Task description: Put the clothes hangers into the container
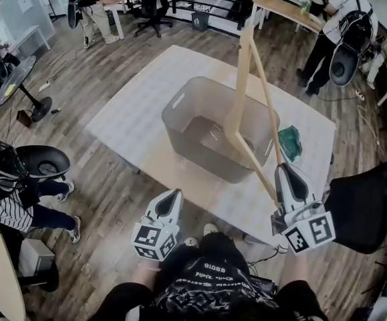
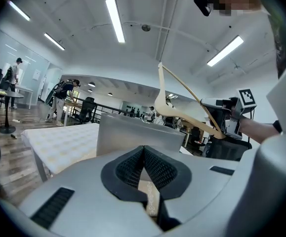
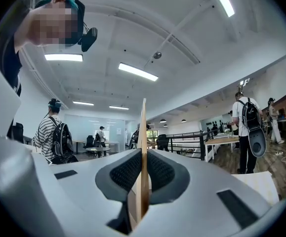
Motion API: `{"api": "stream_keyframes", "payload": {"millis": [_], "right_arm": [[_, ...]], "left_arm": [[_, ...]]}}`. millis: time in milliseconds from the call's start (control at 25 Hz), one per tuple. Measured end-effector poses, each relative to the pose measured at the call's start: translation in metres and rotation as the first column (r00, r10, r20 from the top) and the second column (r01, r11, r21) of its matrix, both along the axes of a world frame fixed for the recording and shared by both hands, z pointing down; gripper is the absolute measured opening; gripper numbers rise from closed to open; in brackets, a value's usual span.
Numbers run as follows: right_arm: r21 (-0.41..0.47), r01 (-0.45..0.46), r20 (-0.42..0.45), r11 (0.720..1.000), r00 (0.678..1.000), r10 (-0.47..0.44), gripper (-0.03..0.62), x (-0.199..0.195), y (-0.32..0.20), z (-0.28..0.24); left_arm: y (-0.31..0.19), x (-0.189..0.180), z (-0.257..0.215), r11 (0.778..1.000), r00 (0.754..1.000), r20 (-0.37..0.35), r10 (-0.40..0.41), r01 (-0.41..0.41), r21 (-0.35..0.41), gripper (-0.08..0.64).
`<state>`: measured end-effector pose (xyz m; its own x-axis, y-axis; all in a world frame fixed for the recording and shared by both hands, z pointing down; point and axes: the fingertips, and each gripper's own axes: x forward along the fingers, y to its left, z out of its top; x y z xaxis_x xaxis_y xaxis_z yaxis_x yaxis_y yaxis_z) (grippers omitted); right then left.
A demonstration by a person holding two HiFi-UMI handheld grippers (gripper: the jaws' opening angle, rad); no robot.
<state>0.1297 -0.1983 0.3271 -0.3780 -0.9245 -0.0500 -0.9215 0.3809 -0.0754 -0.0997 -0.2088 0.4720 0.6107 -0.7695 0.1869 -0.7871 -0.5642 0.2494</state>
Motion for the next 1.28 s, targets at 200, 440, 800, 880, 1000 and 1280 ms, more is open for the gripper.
{"api": "stream_keyframes", "payload": {"millis": [200, 440, 800, 880, 1000, 1280], "right_arm": [[-0.03, 0.028, -0.036, 0.999, 0.999, -0.029, 0.043, 0.007, -0.036, 0.004], [-0.079, 0.061, -0.063, 0.995, 0.996, -0.066, 0.043, 0.013, -0.069, 0.017], [-0.177, 0.116, -0.103, 0.977, 0.985, -0.135, 0.043, -0.002, -0.112, 0.023], [-0.198, 0.127, -0.116, 0.972, 0.982, -0.151, 0.043, -0.003, -0.119, 0.026], [-0.224, 0.134, -0.145, 0.965, 0.975, -0.169, 0.043, -0.005, -0.129, 0.036], [-0.309, 0.158, -0.172, 0.938, 0.961, -0.219, 0.043, -0.013, -0.152, 0.049]], "left_arm": [[-0.014, 0.008, -0.003, 1.0, 1.0, -0.002, -0.024, 0.024, 0.01, 0.02], [-0.019, 0.014, 0.005, 0.998, 0.998, 0.002, -0.056, 0.056, 0.011, 0.02], [-0.03, 0.014, -0.001, 0.997, 0.997, 0.0, -0.079, 0.079, 0.011, 0.02], [-0.032, 0.015, -0.001, 0.996, 0.996, 0.002, -0.084, 0.084, 0.011, 0.02], [-0.031, 0.013, 0.0, 0.996, 0.996, 0.0, -0.091, 0.091, 0.013, 0.02], [-0.03, 0.012, -0.001, 0.995, 0.995, -0.002, -0.101, 0.101, 0.006, 0.02]]}}
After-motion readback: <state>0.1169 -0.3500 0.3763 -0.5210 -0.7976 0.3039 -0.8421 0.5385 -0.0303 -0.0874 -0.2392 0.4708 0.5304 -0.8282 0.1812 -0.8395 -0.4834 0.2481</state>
